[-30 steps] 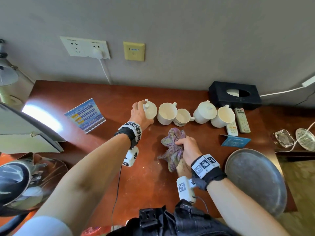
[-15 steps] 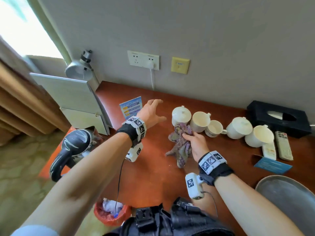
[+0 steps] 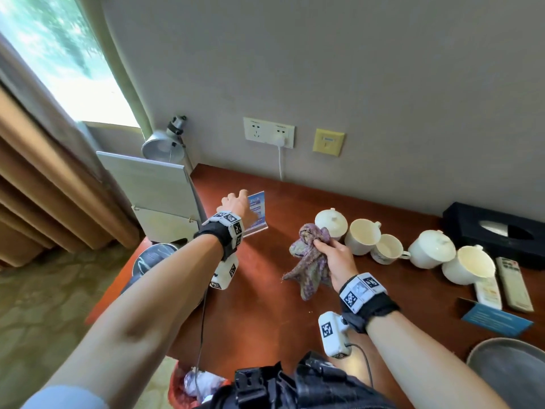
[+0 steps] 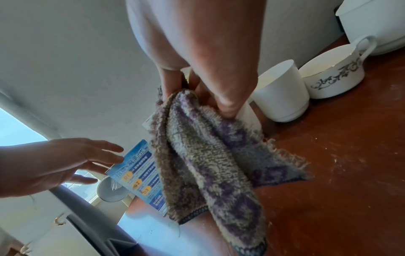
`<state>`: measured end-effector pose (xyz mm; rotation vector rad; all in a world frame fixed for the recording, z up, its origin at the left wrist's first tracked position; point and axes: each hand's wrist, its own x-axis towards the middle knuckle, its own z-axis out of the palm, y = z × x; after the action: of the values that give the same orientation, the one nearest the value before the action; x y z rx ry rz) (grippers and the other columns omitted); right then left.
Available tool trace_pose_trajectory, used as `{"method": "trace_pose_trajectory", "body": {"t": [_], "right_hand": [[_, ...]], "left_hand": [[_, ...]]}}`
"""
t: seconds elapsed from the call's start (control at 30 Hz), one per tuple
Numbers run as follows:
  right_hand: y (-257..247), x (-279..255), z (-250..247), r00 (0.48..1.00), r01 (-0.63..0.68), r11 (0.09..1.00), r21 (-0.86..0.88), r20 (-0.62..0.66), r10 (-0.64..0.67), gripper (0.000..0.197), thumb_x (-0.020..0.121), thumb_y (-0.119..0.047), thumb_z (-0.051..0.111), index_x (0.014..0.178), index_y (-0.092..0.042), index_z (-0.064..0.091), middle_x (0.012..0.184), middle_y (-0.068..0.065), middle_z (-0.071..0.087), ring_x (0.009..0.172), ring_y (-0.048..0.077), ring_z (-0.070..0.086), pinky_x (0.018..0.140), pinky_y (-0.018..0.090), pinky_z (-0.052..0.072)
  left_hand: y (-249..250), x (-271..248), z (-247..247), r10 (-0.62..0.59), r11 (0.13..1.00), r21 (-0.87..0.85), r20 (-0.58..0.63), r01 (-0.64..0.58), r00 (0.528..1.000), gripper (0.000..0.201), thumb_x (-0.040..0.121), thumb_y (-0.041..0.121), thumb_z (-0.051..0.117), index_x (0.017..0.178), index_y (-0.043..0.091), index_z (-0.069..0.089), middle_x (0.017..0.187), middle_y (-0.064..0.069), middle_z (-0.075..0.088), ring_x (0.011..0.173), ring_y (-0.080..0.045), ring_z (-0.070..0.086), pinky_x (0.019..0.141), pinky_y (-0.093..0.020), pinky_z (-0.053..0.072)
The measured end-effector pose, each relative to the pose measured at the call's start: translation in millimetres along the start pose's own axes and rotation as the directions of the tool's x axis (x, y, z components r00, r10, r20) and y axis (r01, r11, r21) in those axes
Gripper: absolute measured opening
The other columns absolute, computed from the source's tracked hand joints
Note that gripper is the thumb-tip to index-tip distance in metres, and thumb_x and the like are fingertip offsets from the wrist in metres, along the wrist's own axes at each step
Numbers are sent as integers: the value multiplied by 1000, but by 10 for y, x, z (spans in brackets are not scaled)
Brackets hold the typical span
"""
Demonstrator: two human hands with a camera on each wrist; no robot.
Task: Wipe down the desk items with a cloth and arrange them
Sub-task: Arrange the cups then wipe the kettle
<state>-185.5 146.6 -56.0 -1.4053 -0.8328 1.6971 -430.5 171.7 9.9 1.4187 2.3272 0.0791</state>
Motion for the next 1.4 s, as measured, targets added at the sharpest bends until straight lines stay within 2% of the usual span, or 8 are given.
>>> {"method": "trace_pose_trajectory", "body": {"t": [0.1, 0.2, 0.47, 0.63, 0.9, 1.0, 1.2, 1.4], "right_hand": [[-33, 53, -1, 1000, 4, 1000, -6, -26, -4, 18, 88, -9, 70, 105, -13, 73, 101, 15, 75, 100, 33, 71, 99, 52, 51], [-52, 71, -6, 999, 6, 1000, 7, -41, -5, 17, 88, -9, 70, 104, -13, 73, 101, 16, 75, 99, 33, 71, 99, 52, 51], [-54, -28, -130, 996, 53, 997, 59, -79, -49, 20, 90, -4, 66, 109, -6, 71, 100, 21, 74, 98, 38, 70, 97, 55, 52], [-96, -208, -294, 989, 93, 993, 72, -119, -84, 14, 89, -4, 67, 101, -10, 72, 98, 18, 75, 96, 34, 71, 95, 50, 54], [-58, -545, -853, 965, 128, 989, 71, -240, -107, 8, 90, -10, 69, 93, -16, 73, 97, 16, 75, 98, 35, 71, 95, 50, 54], [4, -665, -1146, 948, 143, 987, 74, -298, -115, 11, 92, -12, 66, 101, -9, 72, 97, 18, 75, 95, 35, 71, 92, 50, 55], [132, -878, -1578, 918, 114, 993, 1, -383, -105, 5, 95, -14, 63, 92, -17, 66, 103, 20, 72, 95, 33, 69, 91, 47, 56], [223, -938, -1711, 910, 70, 984, -165, -394, -130, 16, 95, -24, 64, 110, -20, 60, 110, 8, 67, 103, 27, 65, 97, 44, 51]], "left_hand": [[-27, 52, -16, 43, 993, 113, -14, -41, 999, 39, 96, 17, 54, 135, 13, 50, 132, -16, 55, 121, -35, 53, 97, -44, 47], [-34, 49, -2, 80, 971, 227, 6, -79, 997, 32, 95, 12, 49, 123, 13, 63, 122, -13, 65, 111, -34, 63, 88, -38, 50], [54, -7, 49, 133, 960, 247, 17, -133, 991, 21, 92, 18, 52, 107, 14, 67, 110, -10, 70, 96, -32, 65, 74, -32, 44], [311, -220, 94, 188, 952, 239, 37, -191, 982, 22, 92, 25, 52, 100, 11, 67, 103, -10, 71, 83, -32, 62, 69, -30, 43], [871, -765, 426, 274, 960, 23, 131, -279, 953, 21, 89, 20, 54, 100, 18, 72, 93, -4, 69, 85, -26, 66, 70, -31, 53], [1028, -954, 654, 294, 954, -111, 177, -278, 939, 13, 90, 19, 58, 96, 19, 70, 94, -4, 69, 86, -24, 67, 72, -32, 54], [1115, -1293, 1154, 316, 929, -285, 274, -237, 908, 6, 92, 17, 62, 88, 17, 67, 96, -6, 68, 88, -24, 64, 75, -32, 53], [1004, -1431, 1356, 257, 887, -449, 294, -104, 921, 14, 90, 11, 63, 99, 21, 68, 97, -5, 72, 90, -22, 69, 85, -38, 59]]}}
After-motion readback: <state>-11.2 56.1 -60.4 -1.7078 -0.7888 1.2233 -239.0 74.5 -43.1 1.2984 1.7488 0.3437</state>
